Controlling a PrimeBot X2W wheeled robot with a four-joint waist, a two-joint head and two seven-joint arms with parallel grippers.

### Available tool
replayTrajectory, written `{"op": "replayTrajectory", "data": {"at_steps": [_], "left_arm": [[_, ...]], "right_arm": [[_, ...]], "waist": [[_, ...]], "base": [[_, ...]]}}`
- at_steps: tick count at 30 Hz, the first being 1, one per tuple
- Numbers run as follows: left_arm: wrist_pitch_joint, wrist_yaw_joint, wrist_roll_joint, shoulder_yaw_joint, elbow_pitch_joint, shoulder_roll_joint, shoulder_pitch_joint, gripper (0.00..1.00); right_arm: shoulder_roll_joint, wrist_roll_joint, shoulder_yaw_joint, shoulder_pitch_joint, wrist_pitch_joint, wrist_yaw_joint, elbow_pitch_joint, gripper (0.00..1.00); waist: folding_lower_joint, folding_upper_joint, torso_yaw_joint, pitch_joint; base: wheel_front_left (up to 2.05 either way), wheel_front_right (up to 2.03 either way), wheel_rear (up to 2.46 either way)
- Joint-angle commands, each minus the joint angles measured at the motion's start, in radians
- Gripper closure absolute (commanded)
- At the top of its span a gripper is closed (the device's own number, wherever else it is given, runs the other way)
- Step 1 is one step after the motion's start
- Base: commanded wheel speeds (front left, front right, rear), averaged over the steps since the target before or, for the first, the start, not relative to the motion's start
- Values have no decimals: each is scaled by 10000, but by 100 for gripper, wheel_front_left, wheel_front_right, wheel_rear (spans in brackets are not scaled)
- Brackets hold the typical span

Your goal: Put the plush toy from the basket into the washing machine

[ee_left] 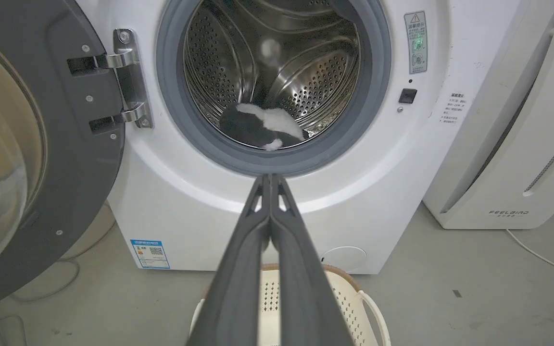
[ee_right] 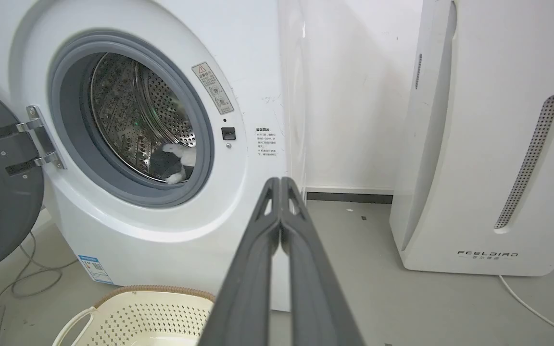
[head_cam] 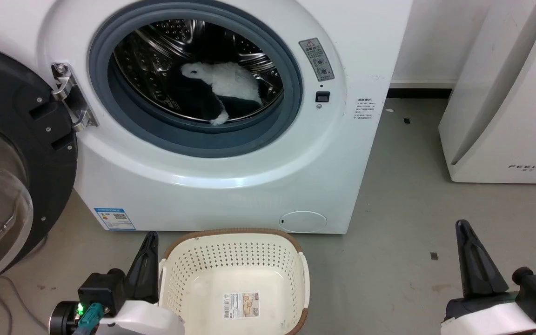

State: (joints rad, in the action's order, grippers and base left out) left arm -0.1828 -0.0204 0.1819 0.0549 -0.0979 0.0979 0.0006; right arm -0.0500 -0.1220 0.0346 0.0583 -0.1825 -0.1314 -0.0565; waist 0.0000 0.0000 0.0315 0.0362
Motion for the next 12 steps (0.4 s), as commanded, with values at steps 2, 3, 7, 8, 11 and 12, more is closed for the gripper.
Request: {"op": "replayTrajectory", "data": {"at_steps": [2,3,7,8,11,12], "left_arm": [[72,21,-127,-29,83,-53,-2,100],[92,23,-146,-35,94,-58,-2,100],[174,31,-225,-59,135,-78,-2,100],[194,33,-245,-65,146,-83,-2,100],[276,42,-323,-89,187,-102,-2,100],[316,46,-362,-101,208,-112,-3,100]], "right_arm": [[-1,126,-18,-155,60,2,48,100],[-1,139,-22,-160,80,2,54,100],[-1,190,-37,-180,163,3,78,100],[-1,202,-41,-185,183,3,84,100],[-1,253,-56,-205,265,3,108,100],[-1,278,-63,-215,305,3,120,100]], "waist": [[0,0,-7,-8],[0,0,-10,-12],[0,0,-25,-29],[0,0,-28,-33],[0,0,-43,-49],[0,0,-50,-57]], "base": [[0,0,0],[0,0,0],[0,0,0],[0,0,0],[0,0,0],[0,0,0]]}}
